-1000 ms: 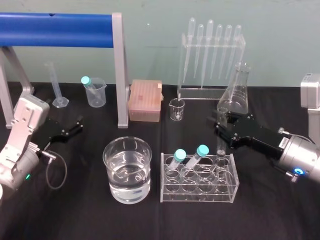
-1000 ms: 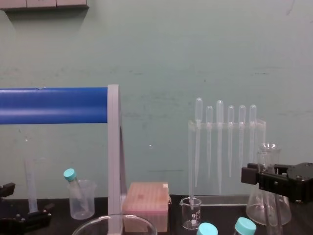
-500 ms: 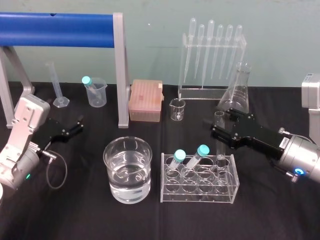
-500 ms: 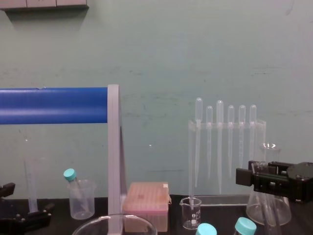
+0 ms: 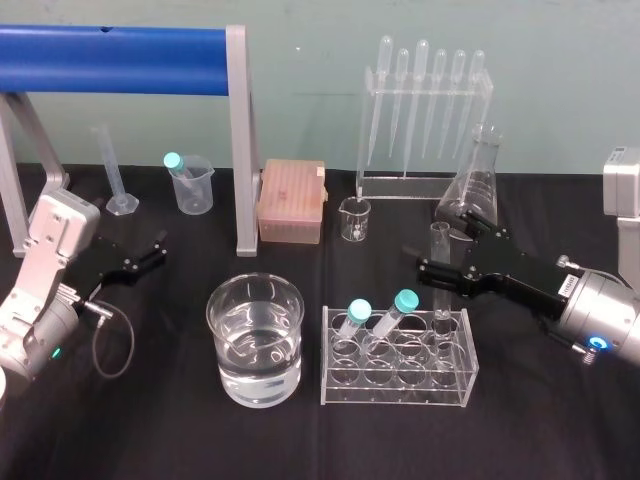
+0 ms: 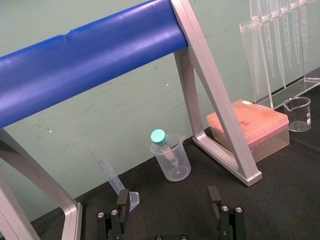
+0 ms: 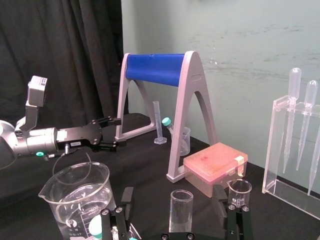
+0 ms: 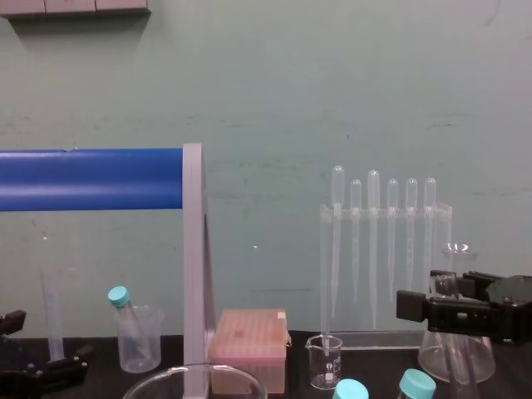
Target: Hold the test tube with one hand and immerse one end into the beaker, then return it to the test tube rack.
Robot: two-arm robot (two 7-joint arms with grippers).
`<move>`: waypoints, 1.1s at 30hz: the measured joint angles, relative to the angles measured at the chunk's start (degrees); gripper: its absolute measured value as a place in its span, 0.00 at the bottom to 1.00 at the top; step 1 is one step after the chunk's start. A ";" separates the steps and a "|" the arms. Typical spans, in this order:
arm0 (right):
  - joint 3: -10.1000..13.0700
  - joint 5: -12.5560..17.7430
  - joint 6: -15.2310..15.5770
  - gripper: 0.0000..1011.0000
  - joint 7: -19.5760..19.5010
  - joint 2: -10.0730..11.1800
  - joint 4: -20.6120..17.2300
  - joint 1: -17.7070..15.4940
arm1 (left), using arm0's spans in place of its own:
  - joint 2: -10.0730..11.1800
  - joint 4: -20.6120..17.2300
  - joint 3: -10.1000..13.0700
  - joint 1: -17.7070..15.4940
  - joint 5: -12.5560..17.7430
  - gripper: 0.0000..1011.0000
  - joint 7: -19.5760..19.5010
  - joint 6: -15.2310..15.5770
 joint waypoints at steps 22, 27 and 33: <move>9.33 -7.65 -1.08 0.99 -17.77 -1.38 -6.15 -3.81 | 0.00 0.00 0.00 0.00 0.00 0.99 0.00 0.00; 8.24 -8.80 3.28 0.99 -19.51 -3.26 -2.64 -3.21 | 0.00 0.00 0.00 0.00 0.00 0.99 0.00 0.00; 7.41 -9.67 6.51 0.99 -20.00 -4.86 0.11 -3.28 | 0.00 0.00 0.00 0.00 0.00 0.99 0.00 0.00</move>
